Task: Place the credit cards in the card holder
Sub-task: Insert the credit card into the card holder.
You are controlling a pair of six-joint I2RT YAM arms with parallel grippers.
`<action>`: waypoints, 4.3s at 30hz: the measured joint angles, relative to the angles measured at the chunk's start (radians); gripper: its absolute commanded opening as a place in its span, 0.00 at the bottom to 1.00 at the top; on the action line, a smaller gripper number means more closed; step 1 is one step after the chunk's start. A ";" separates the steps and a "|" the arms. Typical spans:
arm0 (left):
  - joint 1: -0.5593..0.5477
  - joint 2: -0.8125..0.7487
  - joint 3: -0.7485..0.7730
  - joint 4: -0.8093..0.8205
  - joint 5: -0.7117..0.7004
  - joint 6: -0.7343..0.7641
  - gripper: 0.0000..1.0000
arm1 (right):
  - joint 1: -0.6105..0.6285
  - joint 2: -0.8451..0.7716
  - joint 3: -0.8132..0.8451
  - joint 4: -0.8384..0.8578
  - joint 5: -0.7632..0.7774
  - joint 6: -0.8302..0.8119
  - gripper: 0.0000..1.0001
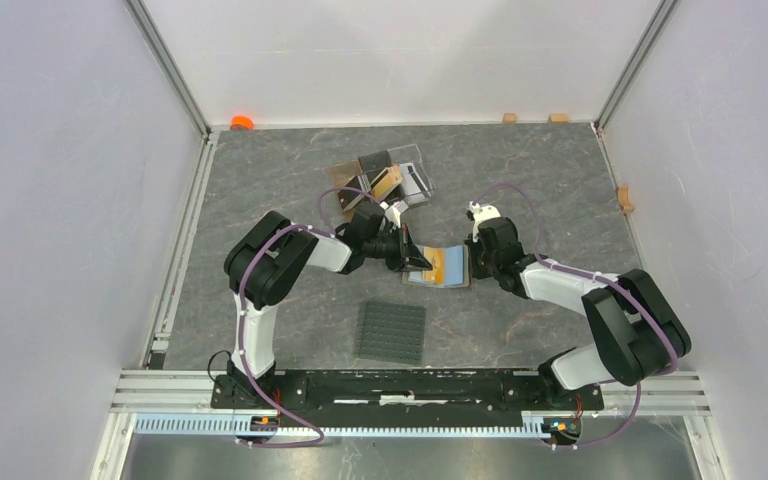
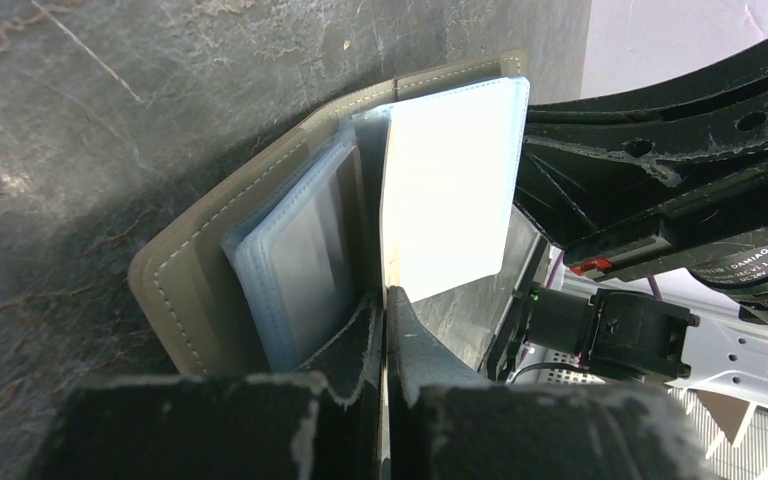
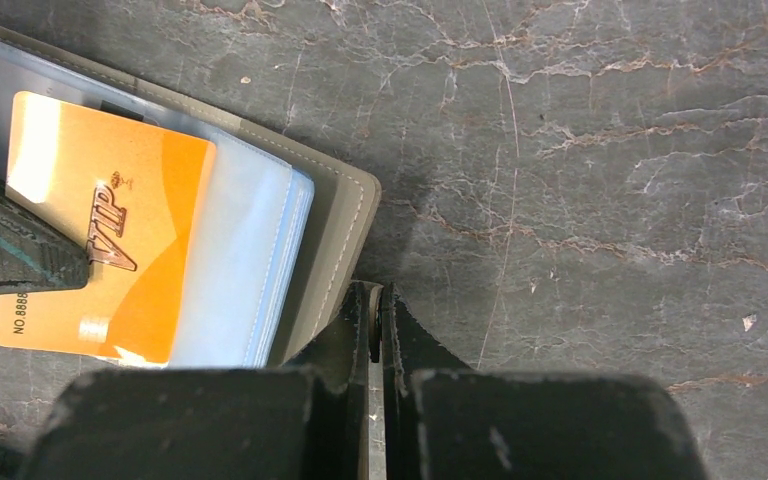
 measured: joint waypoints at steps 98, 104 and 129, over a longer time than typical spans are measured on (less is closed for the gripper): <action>-0.051 -0.011 0.000 -0.035 -0.131 -0.041 0.02 | -0.176 -0.075 -0.134 0.101 -0.305 0.224 0.00; -0.051 -0.014 0.004 -0.048 -0.135 -0.023 0.02 | -0.176 -0.075 -0.134 0.101 -0.305 0.223 0.00; -0.068 -0.013 -0.013 -0.013 -0.155 -0.072 0.02 | -0.176 -0.074 -0.133 0.100 -0.305 0.224 0.00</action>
